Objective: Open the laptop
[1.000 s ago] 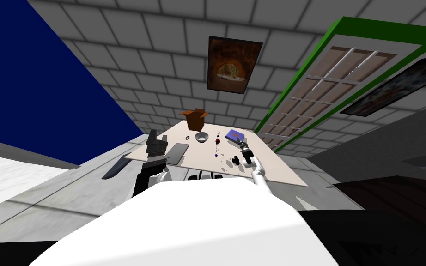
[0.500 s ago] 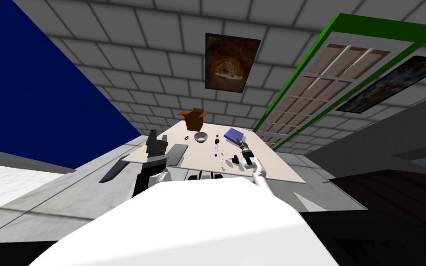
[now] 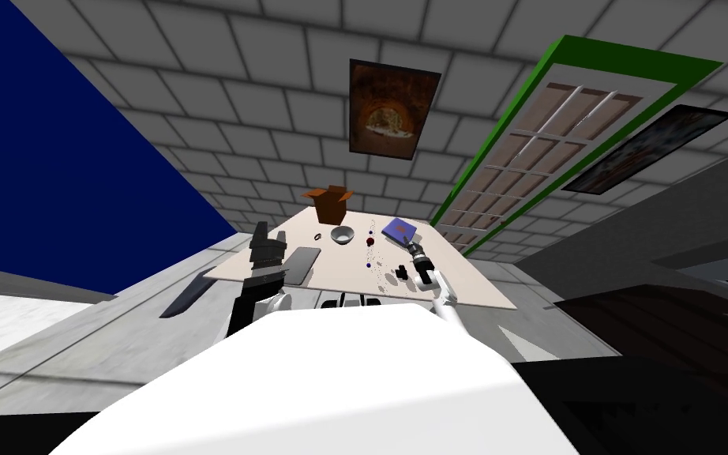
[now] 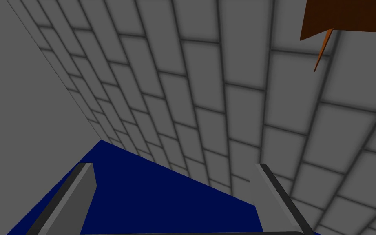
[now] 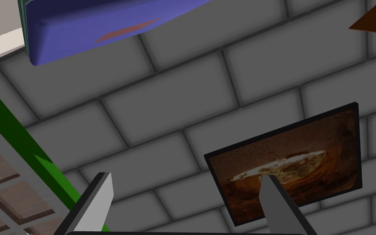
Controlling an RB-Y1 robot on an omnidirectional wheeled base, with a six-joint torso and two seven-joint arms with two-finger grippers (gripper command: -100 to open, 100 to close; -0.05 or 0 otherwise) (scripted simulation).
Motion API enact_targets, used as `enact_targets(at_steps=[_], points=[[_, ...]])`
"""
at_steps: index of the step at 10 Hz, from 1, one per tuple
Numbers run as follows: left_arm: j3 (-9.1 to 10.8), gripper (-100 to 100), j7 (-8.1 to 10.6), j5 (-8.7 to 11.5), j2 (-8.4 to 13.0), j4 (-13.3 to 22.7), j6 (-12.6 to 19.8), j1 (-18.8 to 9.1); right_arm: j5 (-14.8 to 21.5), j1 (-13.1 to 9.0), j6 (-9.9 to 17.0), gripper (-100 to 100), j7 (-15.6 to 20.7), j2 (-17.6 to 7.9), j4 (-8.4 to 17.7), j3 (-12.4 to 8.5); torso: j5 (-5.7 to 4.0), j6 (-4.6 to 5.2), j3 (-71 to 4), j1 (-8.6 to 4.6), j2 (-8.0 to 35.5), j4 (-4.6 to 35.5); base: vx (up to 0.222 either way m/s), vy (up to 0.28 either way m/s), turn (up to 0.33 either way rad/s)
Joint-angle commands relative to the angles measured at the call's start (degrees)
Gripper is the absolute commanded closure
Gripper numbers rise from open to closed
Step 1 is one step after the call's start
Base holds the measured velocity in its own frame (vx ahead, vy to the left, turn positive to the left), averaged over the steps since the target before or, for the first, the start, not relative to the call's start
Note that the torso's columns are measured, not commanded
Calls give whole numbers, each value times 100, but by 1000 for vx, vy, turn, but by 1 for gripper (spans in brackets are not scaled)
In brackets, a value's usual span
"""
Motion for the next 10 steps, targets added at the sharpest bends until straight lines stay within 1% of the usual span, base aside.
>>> enact_targets(at_steps=[1, 4, 5, 6, 7, 8, 9, 10], points=[[0, 0, 0, 0, 0, 0, 0, 0, -1, 2, 3, -100, -2, -2, -6, 1, 0, 2, 0, -6, 1, 3, 1, 2, -10], [0, 0, 0, 0, 0, 0, 0, 0, -1, 2, 3, -100, -2, -2, -6, 1, 0, 1, -19, 8, -3, 1, 1, -3, 6], [0, 0, 0, 0, 0, 0, 0, 0, -287, -284, -247, -100, 89, -289, 281, 84, 2, 0, -22, -8, -1, 1, -66, 57, 92], [0, 0, 0, 0, 0, 0, 0, 0, -295, -382, -247, -100, 89, -297, 453, 84, -6, -2, 34, 51, 21, -2, -77, 75, 58], [0, 0, 0, 0, 0, 0, 0, 0, -295, -382, -247, -100, 89, -297, 628, 84, 0, 1, 83, 111, 48, 2, -31, 38, -1], [0, 0, 0, 0, 0, 0, 0, 0, -559, -669, -497, -100, 181, -541, 846, 166, 3, 3, 97, 126, 53, 4, -52, 74, 89], [-1, 0, 0, 0, -1, 0, 0, -1, -589, -767, -497, -100, 181, -592, 1042, 166, 6, -3, 101, 142, 61, 6, -62, 71, 60], [-1, 0, 0, 0, -1, 0, 0, -1, -589, -767, -497, -100, 181, -592, 1212, 166, 4, 3, 103, 134, 62, 5, -32, 37, -6]])
